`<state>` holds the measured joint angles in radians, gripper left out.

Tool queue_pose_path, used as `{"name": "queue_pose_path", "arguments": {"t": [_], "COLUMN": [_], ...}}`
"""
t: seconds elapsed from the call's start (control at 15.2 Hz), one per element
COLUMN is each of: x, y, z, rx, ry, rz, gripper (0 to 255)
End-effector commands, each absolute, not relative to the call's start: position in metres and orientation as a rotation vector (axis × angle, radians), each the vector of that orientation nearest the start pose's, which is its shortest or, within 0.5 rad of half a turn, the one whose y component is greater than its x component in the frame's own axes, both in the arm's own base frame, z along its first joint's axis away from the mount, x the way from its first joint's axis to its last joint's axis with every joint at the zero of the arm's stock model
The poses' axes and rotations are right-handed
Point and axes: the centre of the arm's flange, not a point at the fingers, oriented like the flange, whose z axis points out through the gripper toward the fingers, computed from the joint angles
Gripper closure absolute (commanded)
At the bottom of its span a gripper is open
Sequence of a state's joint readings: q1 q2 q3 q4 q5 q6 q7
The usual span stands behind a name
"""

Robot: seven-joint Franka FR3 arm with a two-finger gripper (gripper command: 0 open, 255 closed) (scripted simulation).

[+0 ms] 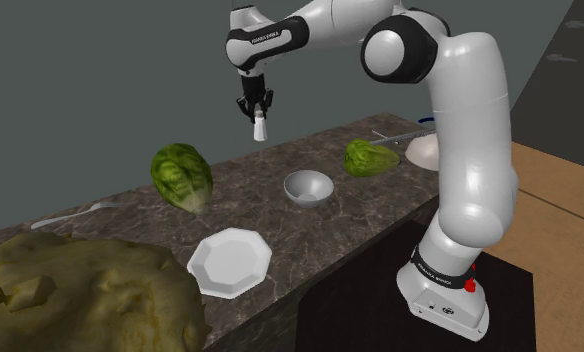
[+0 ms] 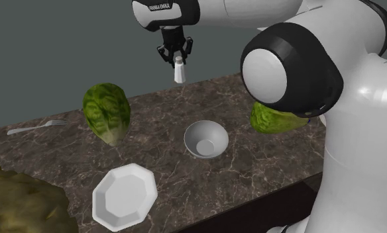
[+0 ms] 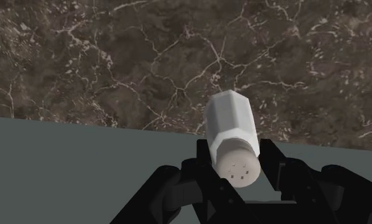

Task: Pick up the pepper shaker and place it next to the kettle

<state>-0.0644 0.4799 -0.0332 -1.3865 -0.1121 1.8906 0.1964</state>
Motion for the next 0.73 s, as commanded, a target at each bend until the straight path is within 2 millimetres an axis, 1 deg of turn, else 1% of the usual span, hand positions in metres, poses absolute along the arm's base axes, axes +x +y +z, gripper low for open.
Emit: {"name": "queue_pose_path", "arguments": {"t": [0.0, 0.66], "x": [0.697, 0.697], "y": [-0.073, -0.073], "z": [0.449, 0.501], "rx": [-3.235, -3.235], "ry": [0.417, 0.417], "rz": [-0.049, -0.049], "gripper": [255, 255]}}
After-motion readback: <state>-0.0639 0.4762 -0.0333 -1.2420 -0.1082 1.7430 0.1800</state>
